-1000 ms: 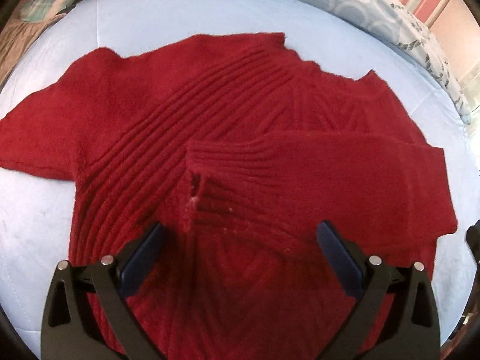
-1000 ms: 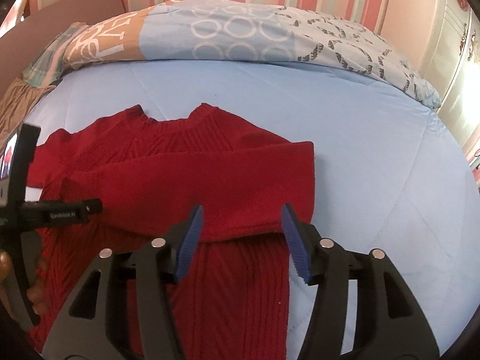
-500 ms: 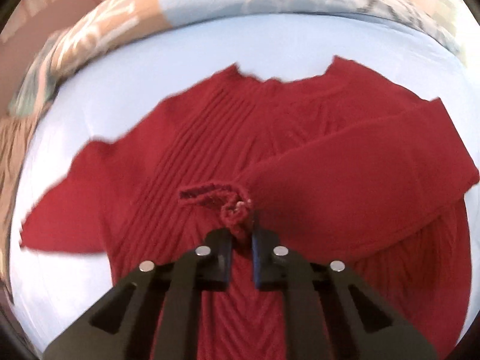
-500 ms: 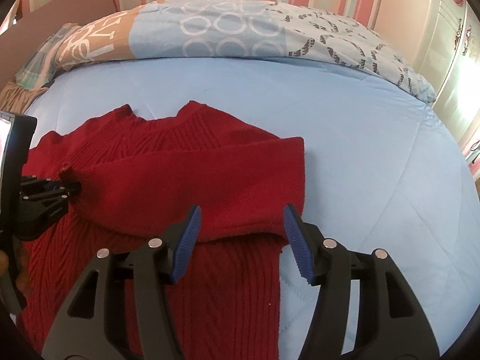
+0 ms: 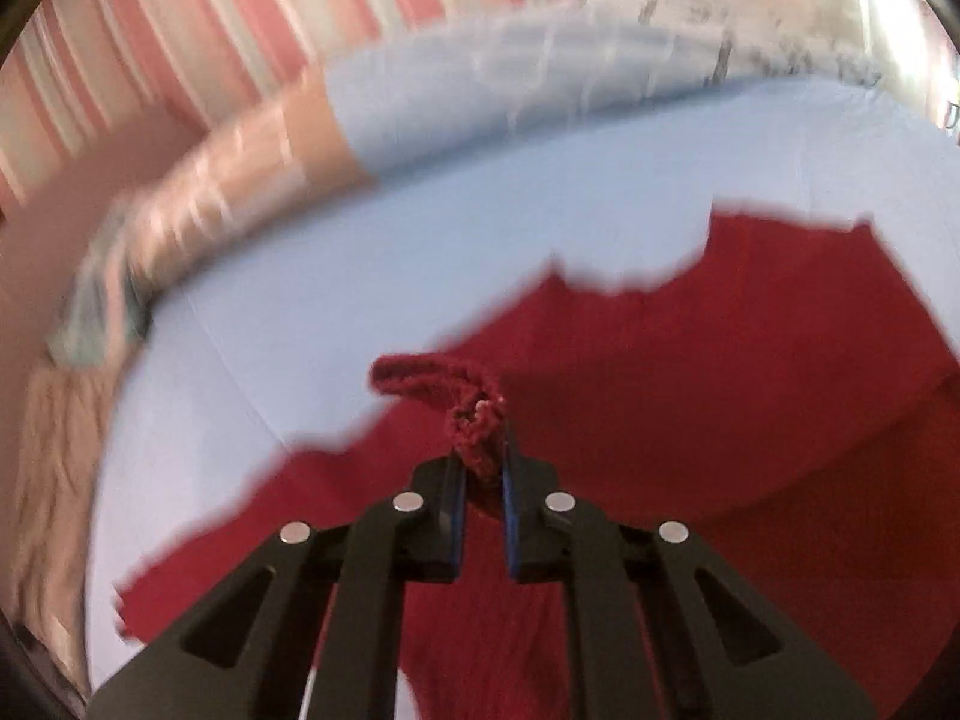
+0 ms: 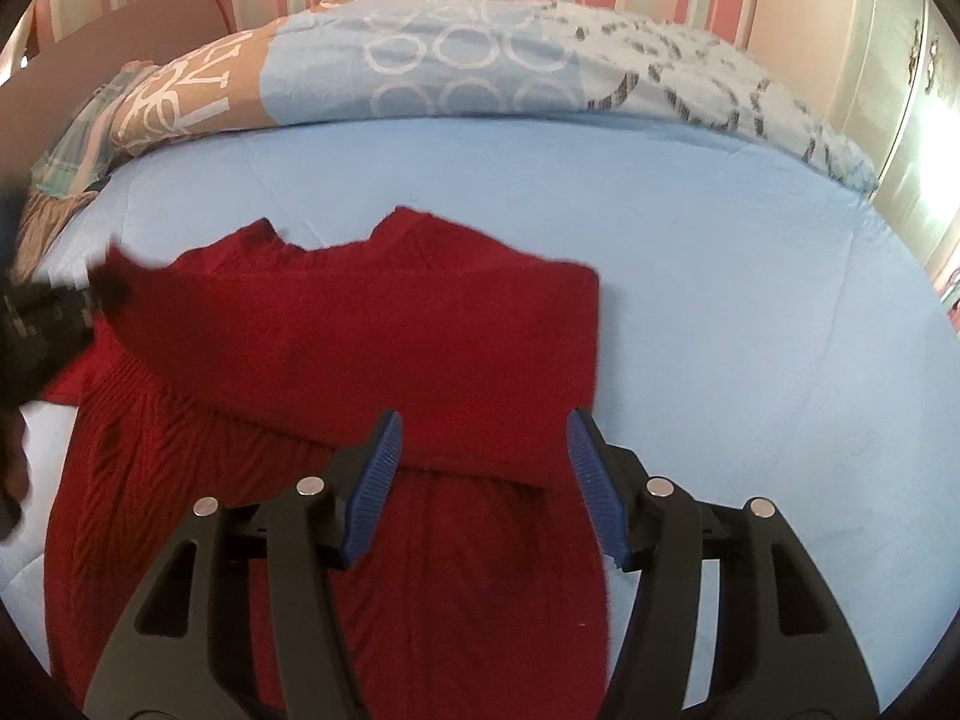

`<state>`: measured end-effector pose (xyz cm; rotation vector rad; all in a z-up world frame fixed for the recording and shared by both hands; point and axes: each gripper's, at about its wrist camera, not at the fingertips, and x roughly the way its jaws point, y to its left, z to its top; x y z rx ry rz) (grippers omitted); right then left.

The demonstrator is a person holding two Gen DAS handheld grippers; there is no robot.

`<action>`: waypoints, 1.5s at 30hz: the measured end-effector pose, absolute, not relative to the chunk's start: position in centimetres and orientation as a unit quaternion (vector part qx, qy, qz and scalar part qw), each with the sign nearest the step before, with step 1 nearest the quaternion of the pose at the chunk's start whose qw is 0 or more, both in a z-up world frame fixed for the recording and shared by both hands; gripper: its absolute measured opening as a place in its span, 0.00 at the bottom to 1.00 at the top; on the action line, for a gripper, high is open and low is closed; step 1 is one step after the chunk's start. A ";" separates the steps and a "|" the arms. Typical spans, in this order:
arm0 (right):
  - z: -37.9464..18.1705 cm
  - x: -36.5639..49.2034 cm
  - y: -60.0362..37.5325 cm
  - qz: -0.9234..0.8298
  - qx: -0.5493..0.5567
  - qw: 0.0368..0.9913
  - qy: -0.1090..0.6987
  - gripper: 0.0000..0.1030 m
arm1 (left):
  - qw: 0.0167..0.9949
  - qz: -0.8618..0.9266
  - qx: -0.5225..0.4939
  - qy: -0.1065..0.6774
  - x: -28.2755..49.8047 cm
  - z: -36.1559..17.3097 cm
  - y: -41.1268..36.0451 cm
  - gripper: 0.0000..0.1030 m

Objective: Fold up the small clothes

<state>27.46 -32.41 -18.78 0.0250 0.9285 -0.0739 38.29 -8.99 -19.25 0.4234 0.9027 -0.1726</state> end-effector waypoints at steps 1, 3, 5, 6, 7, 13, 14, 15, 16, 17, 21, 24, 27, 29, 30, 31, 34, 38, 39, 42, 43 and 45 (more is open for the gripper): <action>-19.5 27.9 -32.4 -0.034 0.019 0.889 0.457 0.57 | 0.866 -0.077 0.202 0.451 38.2 -20.8 -8.5 0.09; -20.3 28.5 -32.6 -0.035 0.023 0.886 0.462 0.57 | 0.863 -0.072 0.189 0.463 37.1 -21.9 -7.5 0.10; -21.1 29.4 -32.8 -0.036 0.020 0.885 0.463 0.57 | 0.865 -0.065 0.174 0.466 36.7 -22.0 -6.8 0.11; -21.7 29.9 -32.9 -0.034 0.018 0.881 0.471 0.57 | 0.866 -0.062 0.169 0.467 36.6 -22.0 -6.7 0.13; -22.5 30.7 -32.9 -0.034 0.013 0.875 0.484 0.57 | 0.866 -0.060 0.165 0.468 36.7 -22.1 -6.6 0.17; -24.0 31.6 -32.2 -0.039 -0.037 0.858 0.511 0.58 | 0.868 -0.048 0.134 0.476 37.8 -21.4 -4.8 0.71; -23.9 31.4 -32.1 -0.038 -0.041 0.859 0.509 0.58 | 0.871 -0.055 0.113 0.476 37.5 -20.7 -3.9 0.72; -23.5 31.3 -31.9 -0.037 -0.045 0.861 0.505 0.59 | 0.872 -0.058 0.100 0.475 37.3 -20.0 -3.5 0.74; -23.1 31.1 -31.8 -0.033 -0.046 0.865 0.498 0.63 | 0.872 -0.060 0.093 0.476 37.1 -19.6 -3.3 0.77; -22.6 30.7 -31.4 -0.024 -0.045 0.872 0.488 0.64 | 0.873 -0.061 0.083 0.477 36.8 -19.1 -3.0 0.79; -22.7 30.5 -29.8 -0.007 -0.057 0.874 0.483 0.68 | 0.863 -0.051 0.086 0.496 36.1 -20.1 -3.6 0.85; -24.1 30.9 -29.4 -0.006 -0.062 0.864 0.500 0.68 | 0.847 -0.032 0.092 0.522 36.4 -22.4 -4.0 0.85; -25.0 31.2 -29.6 -0.011 -0.052 0.860 0.508 0.69 | 0.848 -0.029 0.088 0.522 36.3 -22.9 -4.0 0.86; -24.4 31.5 -29.4 -0.016 -0.050 0.860 0.507 0.69 | 0.850 -0.028 0.089 0.518 36.3 -22.3 -4.0 0.85; -23.5 31.4 -29.2 -0.015 -0.044 0.865 0.499 0.68 | 0.854 -0.025 0.091 0.511 36.1 -21.7 -3.9 0.85; -22.3 31.4 -28.6 -0.013 -0.036 0.873 0.487 0.68 | 0.858 -0.020 0.093 0.505 35.9 -21.4 -3.8 0.85; -19.6 31.5 -26.8 -0.005 -0.027 0.887 0.461 0.68 | 0.868 -0.001 0.097 0.488 35.5 -19.8 -2.4 0.85; -17.0 32.2 -23.0 0.009 -0.025 0.899 0.437 0.68 | 0.864 0.009 0.069 0.499 35.9 -19.2 2.0 0.85; -16.6 32.4 -22.1 0.009 -0.019 0.902 0.432 0.68 | 0.859 0.008 0.054 0.509 36.1 -19.3 3.4 0.85; -16.6 33.4 -20.3 0.000 0.012 0.898 0.439 0.73 | 0.850 0.017 0.013 0.526 36.3 -20.1 8.1 0.85; -16.9 33.7 -19.7 -0.001 0.018 0.896 0.443 0.73 | 0.849 0.021 0.006 0.528 36.3 -20.4 9.4 0.85; -17.8 34.5 -18.3 -0.002 0.012 0.893 0.450 0.72 | 0.849 0.056 0.001 0.526 36.4 -20.7 12.8 0.85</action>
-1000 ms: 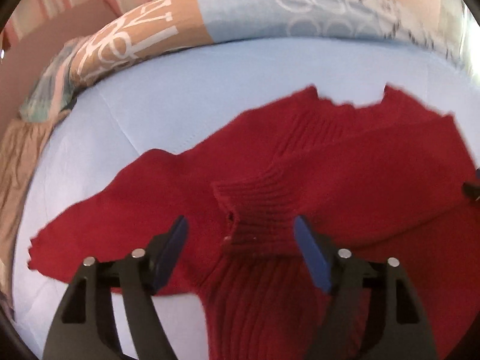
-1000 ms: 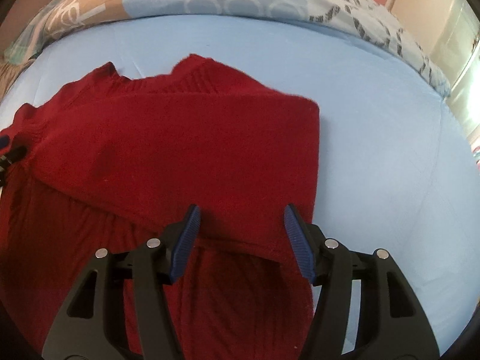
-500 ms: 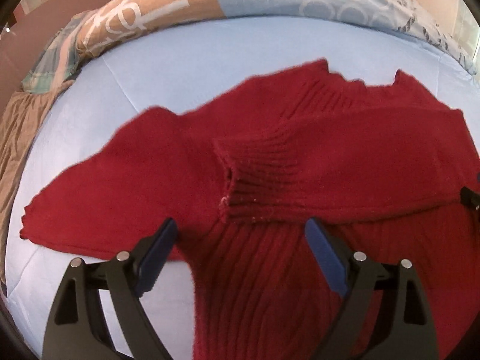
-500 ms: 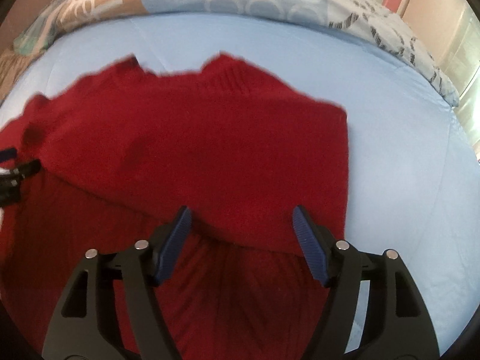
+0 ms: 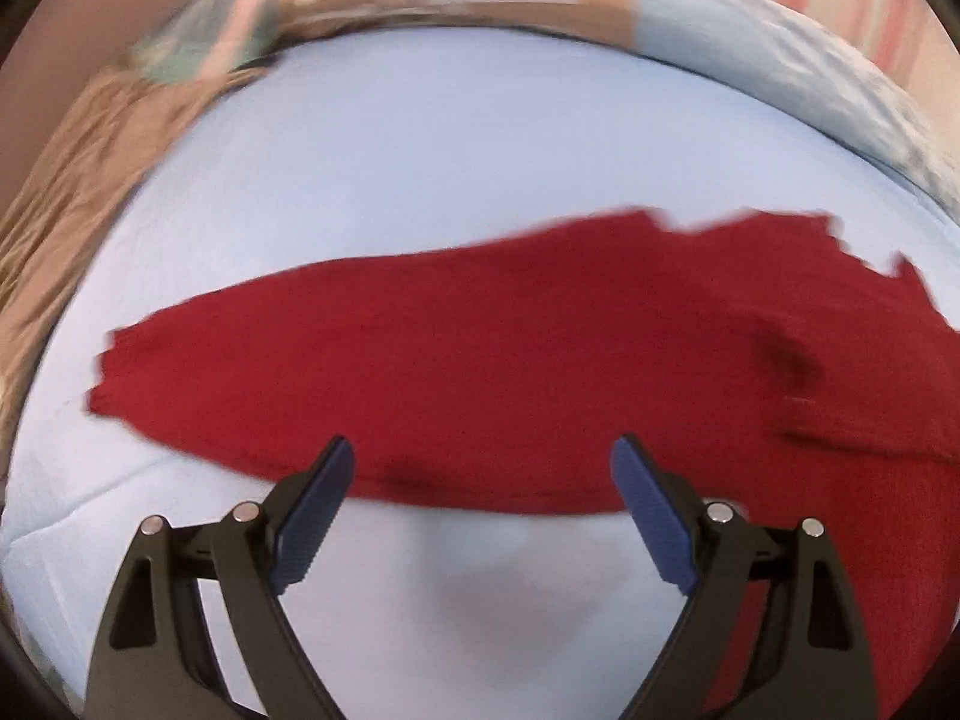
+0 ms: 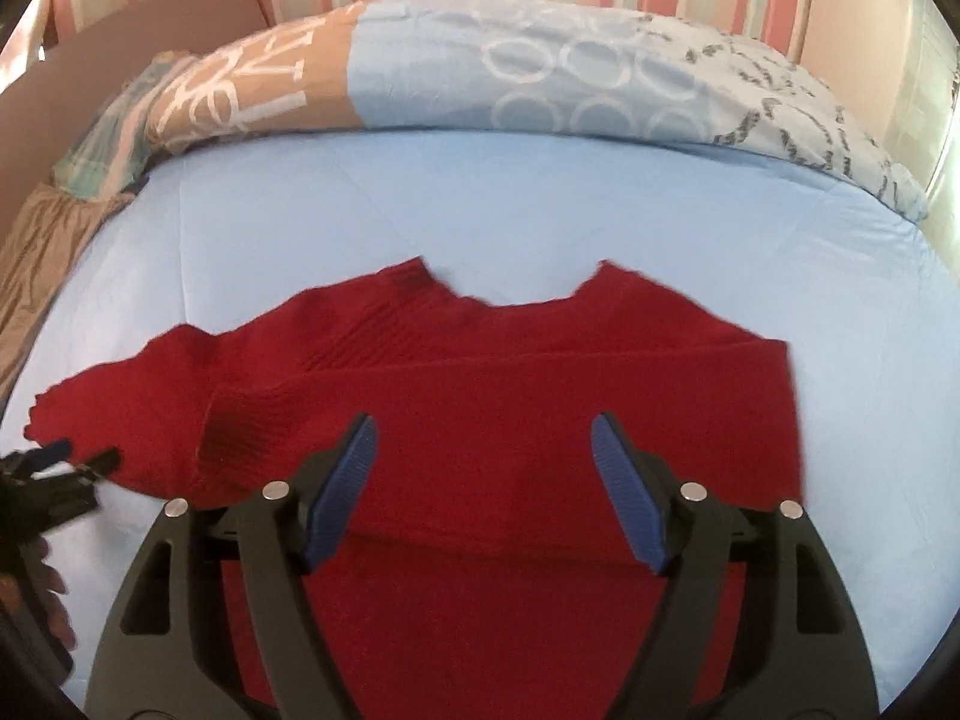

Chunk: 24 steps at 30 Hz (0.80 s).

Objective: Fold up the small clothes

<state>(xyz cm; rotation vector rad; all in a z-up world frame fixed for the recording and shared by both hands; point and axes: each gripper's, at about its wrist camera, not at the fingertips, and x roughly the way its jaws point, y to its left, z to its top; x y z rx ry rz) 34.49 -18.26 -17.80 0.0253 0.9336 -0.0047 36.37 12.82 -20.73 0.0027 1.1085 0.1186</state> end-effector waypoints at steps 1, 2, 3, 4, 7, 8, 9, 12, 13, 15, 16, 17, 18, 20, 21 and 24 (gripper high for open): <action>-18.0 34.7 -17.7 -0.002 0.011 0.893 0.451 0.72 | 0.849 0.068 0.000 0.525 36.4 -20.8 14.4 0.85; -18.2 35.0 -17.0 -0.001 0.008 0.893 0.451 0.72 | 0.848 0.078 -0.001 0.524 36.4 -20.8 15.9 0.85; -18.2 35.1 -16.5 0.000 0.005 0.893 0.450 0.72 | 0.849 0.092 -0.001 0.520 36.4 -20.7 17.5 0.85; -18.2 35.3 -15.8 0.002 -0.003 0.893 0.450 0.72 | 0.851 0.101 -0.003 0.515 36.4 -20.5 18.8 0.85; -18.1 35.7 -14.1 0.006 -0.027 0.894 0.447 0.72 | 0.848 0.122 -0.028 0.515 36.4 -20.5 22.8 0.85; -18.0 35.7 -13.8 0.007 -0.032 0.894 0.447 0.72 | 0.844 0.136 -0.036 0.518 36.3 -20.7 24.3 0.85; -17.9 35.8 -13.4 0.008 -0.038 0.894 0.446 0.72 | 0.841 0.145 -0.038 0.519 36.2 -20.9 25.3 0.85; -17.7 35.8 -12.2 0.014 -0.056 0.892 0.448 0.72 | 0.830 0.171 -0.037 0.529 36.3 -21.4 27.7 0.85; -17.7 35.8 -12.0 0.016 -0.060 0.892 0.448 0.72 | 0.828 0.173 -0.047 0.531 36.3 -21.7 28.4 0.85; -17.6 35.8 -11.5 0.019 -0.072 0.892 0.446 0.72 | 0.825 0.166 -0.078 0.535 36.6 -22.3 29.8 0.85; -17.5 35.7 -11.3 0.021 -0.082 0.892 0.445 0.72 | 0.824 0.163 -0.088 0.536 36.6 -22.5 30.2 0.85; -17.5 35.7 -11.2 0.020 -0.086 0.891 0.445 0.72 | 0.824 0.159 -0.100 0.535 36.7 -22.7 30.6 0.85; -17.5 35.7 -11.1 0.021 -0.092 0.891 0.444 0.72 | 0.826 0.157 -0.099 0.533 36.5 -22.7 30.6 0.85; -17.5 35.6 -11.2 0.020 -0.095 0.891 0.444 0.72 | 0.830 0.149 -0.078 0.532 37.0 -22.9 30.2 0.77; -17.6 35.7 -11.3 0.018 -0.094 0.890 0.445 0.72 | 0.832 0.140 -0.070 0.532 37.3 -22.9 29.8 0.65; -17.9 35.7 -11.7 0.013 -0.091 0.889 0.449 0.72 | 0.842 0.109 -0.048 0.527 38.3 -22.3 28.2 0.17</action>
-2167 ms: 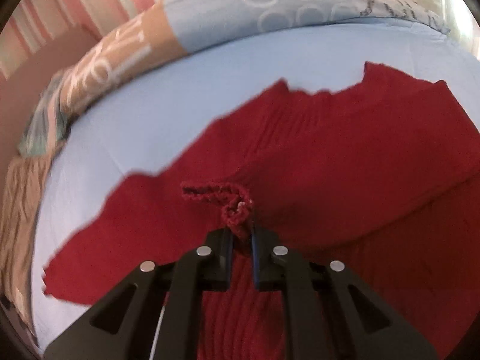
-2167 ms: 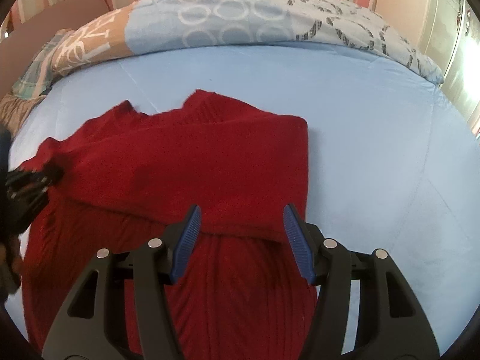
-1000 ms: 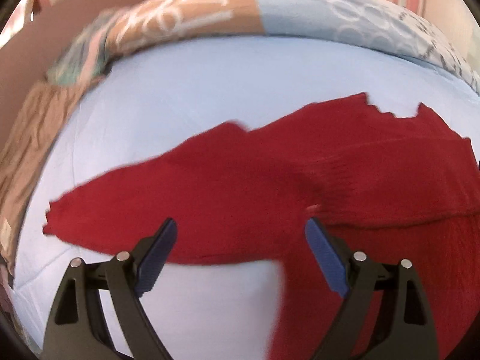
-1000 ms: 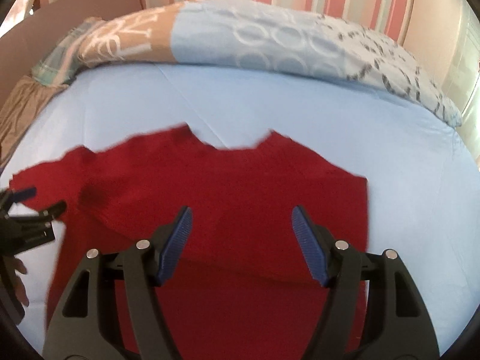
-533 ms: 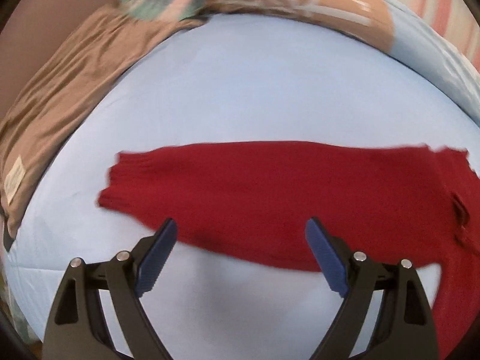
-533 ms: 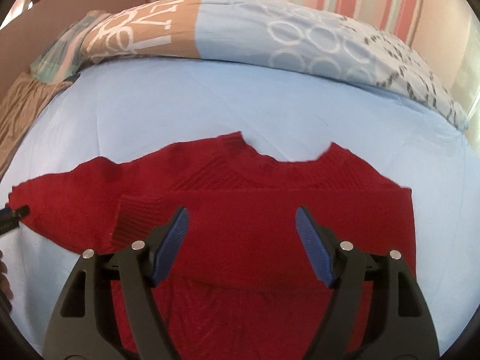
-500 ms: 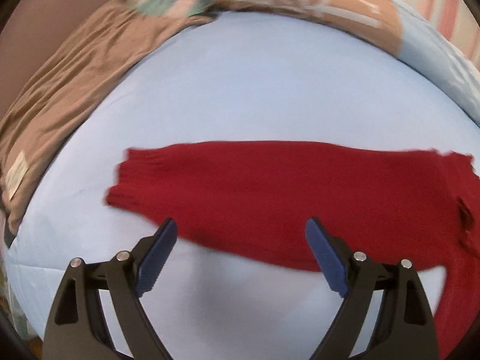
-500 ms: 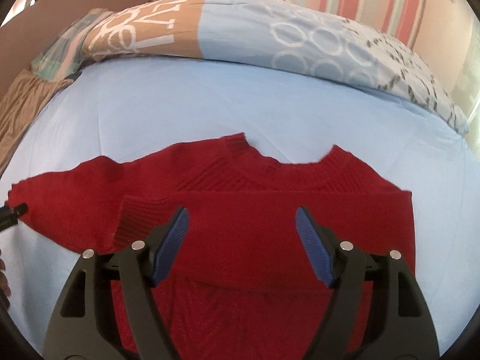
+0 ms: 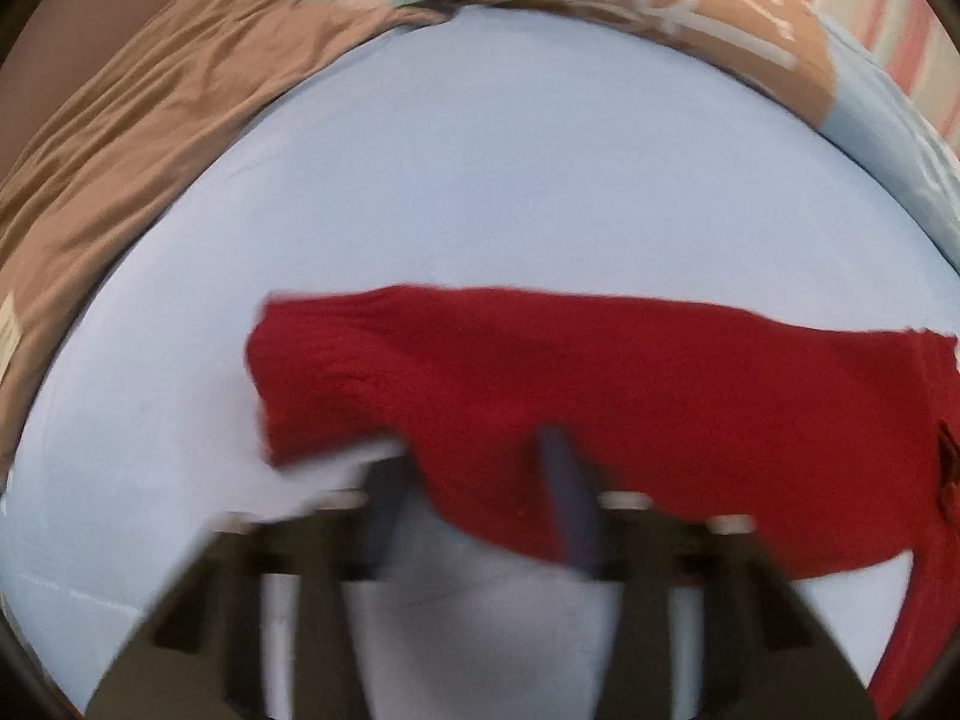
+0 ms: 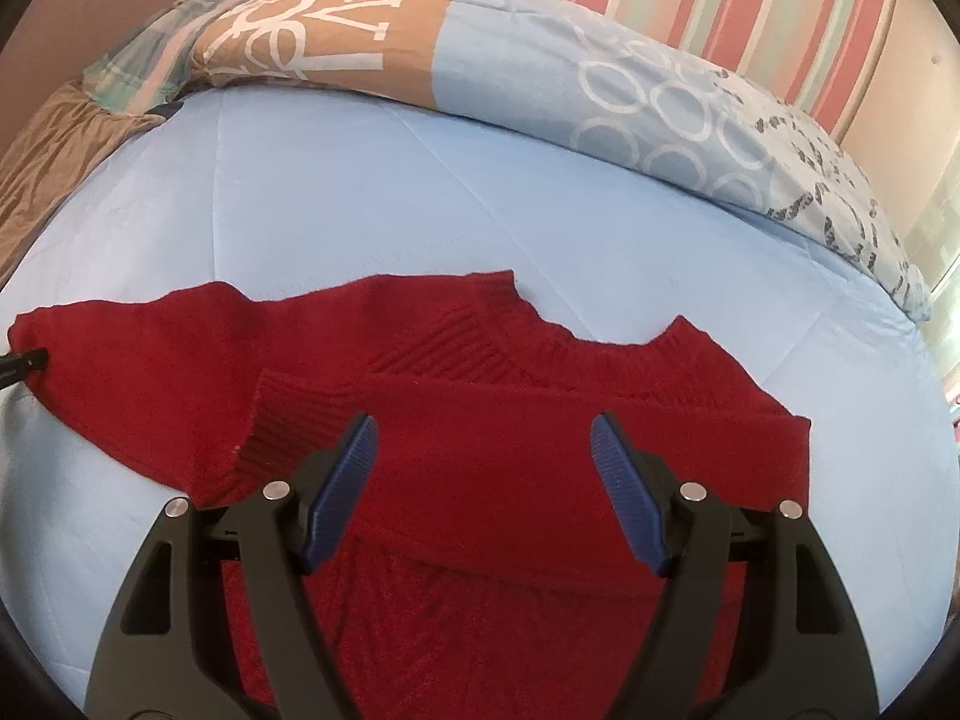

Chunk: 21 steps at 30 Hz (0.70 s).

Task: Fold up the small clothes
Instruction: 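Grasp the other sleeve with the left tool and fold it across the body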

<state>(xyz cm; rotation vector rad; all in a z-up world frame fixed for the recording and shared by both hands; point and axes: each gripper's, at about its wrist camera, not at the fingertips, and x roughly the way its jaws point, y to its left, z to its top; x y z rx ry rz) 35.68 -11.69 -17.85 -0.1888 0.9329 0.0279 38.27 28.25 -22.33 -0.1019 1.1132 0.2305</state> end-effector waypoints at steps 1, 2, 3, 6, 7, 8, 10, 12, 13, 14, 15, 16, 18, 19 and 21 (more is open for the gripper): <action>-17.9 35.7 -11.8 0.012 -0.090 0.889 0.449 0.72 | 0.843 0.107 -0.036 0.526 38.4 -22.3 27.7 0.14; -18.1 35.6 -12.0 0.010 -0.089 0.889 0.450 0.72 | 0.848 0.105 -0.014 0.520 38.5 -22.0 26.6 0.13; -18.2 35.6 -12.2 0.009 -0.088 0.888 0.451 0.72 | 0.851 0.099 -0.004 0.515 38.7 -21.7 25.7 0.13; -18.6 35.5 -13.1 0.006 -0.085 0.887 0.455 0.72 | 0.869 0.054 0.012 0.492 38.8 -20.1 22.7 0.12; -18.7 35.4 -13.4 0.005 -0.084 0.886 0.456 0.72 | 0.872 0.040 0.015 0.487 38.9 -19.7 21.7 0.12; -18.9 35.3 -14.0 0.004 -0.083 0.886 0.457 0.72 | 0.876 0.015 0.017 0.481 39.0 -19.1 20.2 0.12; -19.0 35.2 -14.9 0.002 -0.084 0.885 0.459 0.71 | 0.880 -0.026 0.012 0.474 39.3 -18.4 17.6 0.12; -19.0 34.8 -16.2 -0.005 -0.086 0.885 0.457 0.71 | 0.880 -0.078 -0.003 0.469 39.7 -17.9 14.3 0.12; -18.9 34.7 -16.6 -0.008 -0.086 0.886 0.456 0.71 | 0.880 -0.110 -0.006 0.462 39.8 -17.5 11.9 0.12; -18.9 34.5 -17.4 -0.014 -0.083 0.886 0.456 0.71 | 0.879 -0.128 -0.006 0.460 40.0 -17.5 10.5 0.12; -18.9 34.4 -18.1 -0.018 -0.080 0.886 0.457 0.71 | 0.877 -0.150 -0.006 0.456 40.2 -17.3 8.5 0.12; -18.9 34.3 -18.6 -0.021 -0.077 0.886 0.458 0.71 | 0.875 -0.169 -0.008 0.453 40.4 -17.1 7.1 0.12; -19.0 34.0 -19.9 -0.030 -0.071 0.885 0.460 0.71 | 0.869 -0.211 -0.025 0.448 40.7 -16.9 4.2 0.12; -18.9 33.9 -20.4 -0.034 -0.068 0.885 0.460 0.71 | 0.864 -0.228 -0.036 0.447 40.4 -16.9 3.0 0.12; -19.0 33.7 -21.6 -0.042 -0.063 0.884 0.461 0.71 | 0.854 -0.271 -0.040 0.443 40.0 -16.6 -0.2 0.12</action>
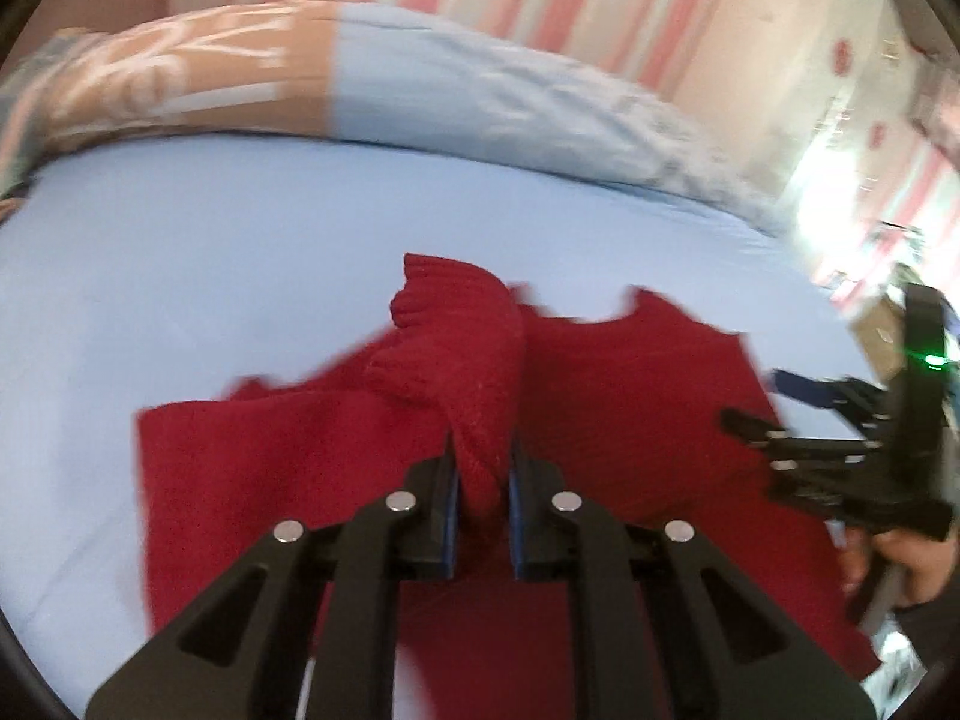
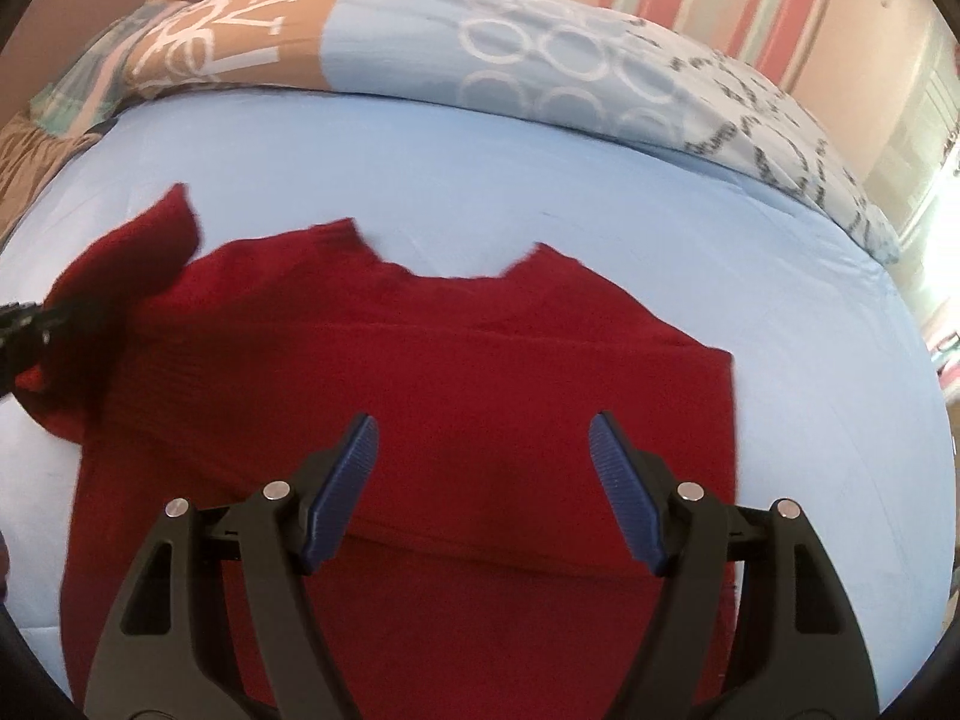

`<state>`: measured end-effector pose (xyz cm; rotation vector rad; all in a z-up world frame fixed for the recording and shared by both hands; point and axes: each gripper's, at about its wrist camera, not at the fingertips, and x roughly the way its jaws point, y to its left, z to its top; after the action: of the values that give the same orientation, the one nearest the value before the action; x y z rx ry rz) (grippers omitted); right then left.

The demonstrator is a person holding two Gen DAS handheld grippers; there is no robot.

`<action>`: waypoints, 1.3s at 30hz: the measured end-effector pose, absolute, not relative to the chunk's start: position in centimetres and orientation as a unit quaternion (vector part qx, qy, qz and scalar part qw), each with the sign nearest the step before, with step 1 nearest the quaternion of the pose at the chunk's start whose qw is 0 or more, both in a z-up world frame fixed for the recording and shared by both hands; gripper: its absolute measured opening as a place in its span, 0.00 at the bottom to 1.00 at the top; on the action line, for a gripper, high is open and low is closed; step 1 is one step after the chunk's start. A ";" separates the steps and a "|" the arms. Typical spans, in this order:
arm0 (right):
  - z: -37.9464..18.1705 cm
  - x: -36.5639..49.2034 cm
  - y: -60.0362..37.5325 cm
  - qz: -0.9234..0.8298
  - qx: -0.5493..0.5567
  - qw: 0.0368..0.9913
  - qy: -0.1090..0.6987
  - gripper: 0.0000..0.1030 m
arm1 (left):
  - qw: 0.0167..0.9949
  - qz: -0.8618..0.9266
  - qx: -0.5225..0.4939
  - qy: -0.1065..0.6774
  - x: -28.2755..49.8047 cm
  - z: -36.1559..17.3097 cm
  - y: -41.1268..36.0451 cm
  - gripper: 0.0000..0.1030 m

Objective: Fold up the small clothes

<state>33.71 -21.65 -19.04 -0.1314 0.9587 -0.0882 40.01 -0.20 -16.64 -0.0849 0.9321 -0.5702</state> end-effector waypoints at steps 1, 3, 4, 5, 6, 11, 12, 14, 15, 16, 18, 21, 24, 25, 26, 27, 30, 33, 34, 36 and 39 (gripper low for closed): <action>-19.1 33.6 -22.0 -0.045 -0.061 0.884 0.461 0.71 | 0.851 -0.279 -0.033 0.444 39.8 -16.7 -1.3 0.12; -19.2 33.4 -23.0 -0.053 -0.057 0.883 0.462 0.71 | 0.840 -0.296 -0.009 0.455 39.4 -17.5 -4.0 0.12; -19.3 33.3 -23.5 -0.055 -0.055 0.883 0.463 0.71 | 0.834 -0.299 -0.001 0.463 39.2 -18.1 -4.7 0.12; -19.4 33.3 -23.7 -0.057 -0.055 0.882 0.464 0.71 | 0.829 -0.296 0.010 0.475 39.1 -19.1 -5.4 0.13; -19.5 33.2 -24.0 -0.059 -0.055 0.882 0.465 0.71 | 0.823 -0.292 0.020 0.486 39.0 -19.8 -5.6 0.15; -19.7 33.0 -24.5 -0.053 -0.054 0.879 0.471 0.71 | 0.842 -0.263 0.063 0.466 37.3 -18.4 -4.0 0.71; -19.7 33.0 -24.5 -0.048 -0.052 0.878 0.473 0.71 | 0.851 -0.256 0.069 0.453 36.8 -17.6 -3.5 0.77; -19.7 33.0 -24.2 -0.039 -0.051 0.878 0.474 0.71 | 0.856 -0.246 0.073 0.449 36.4 -16.7 -2.5 0.78; -19.6 33.0 -23.9 -0.035 -0.052 0.878 0.474 0.71 | 0.854 -0.240 0.071 0.456 36.6 -16.8 -2.0 0.79; -19.6 33.0 -23.7 -0.030 -0.048 0.878 0.474 0.71 | 0.852 -0.236 0.069 0.462 36.8 -17.1 -1.8 0.79; -19.5 33.2 -23.4 -0.020 -0.034 0.879 0.475 0.71 | 0.848 -0.221 0.072 0.477 37.4 -18.1 -1.2 0.79; -19.6 33.4 -22.2 0.001 -0.018 0.876 0.482 0.71 | 0.848 -0.193 0.072 0.488 38.1 -19.5 -1.2 0.78; -20.7 33.7 -20.8 0.019 -0.025 0.865 0.501 0.71 | 0.851 -0.162 0.086 0.493 38.4 -20.8 -1.6 0.78; -21.4 33.8 -20.5 0.022 -0.023 0.859 0.512 0.71 | 0.850 -0.160 0.087 0.494 38.5 -21.0 -1.8 0.78; -21.8 33.7 -20.4 0.023 -0.020 0.854 0.520 0.71 | 0.850 -0.153 0.090 0.495 38.4 -21.3 -1.9 0.78; -22.4 33.8 -20.3 0.022 -0.011 0.848 0.529 0.71 | 0.851 -0.149 0.090 0.495 38.4 -21.4 -2.0 0.78; -22.4 33.8 -19.9 0.037 0.024 0.847 0.530 0.65 | 0.851 -0.144 0.091 0.497 38.5 -21.7 -2.1 0.78; -22.9 34.2 -18.2 0.054 0.007 0.837 0.544 0.40 | 0.851 -0.141 0.083 0.499 38.7 -21.6 -1.9 0.77; -23.2 34.3 -17.7 0.056 -0.001 0.833 0.550 0.30 | 0.851 -0.141 0.081 0.500 38.7 -21.5 -1.8 0.77; -22.7 34.1 -16.7 0.056 -0.034 0.841 0.537 0.18 | 0.851 -0.139 0.079 0.501 38.8 -21.3 -1.7 0.77; -20.9 33.4 -16.1 0.065 -0.069 0.859 0.504 0.13 | 0.854 -0.136 0.068 0.497 38.7 -20.5 -1.2 0.77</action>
<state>33.43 -16.15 -20.92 -0.1452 1.0580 0.1371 38.70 -1.18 -20.54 0.1427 1.0456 -0.2868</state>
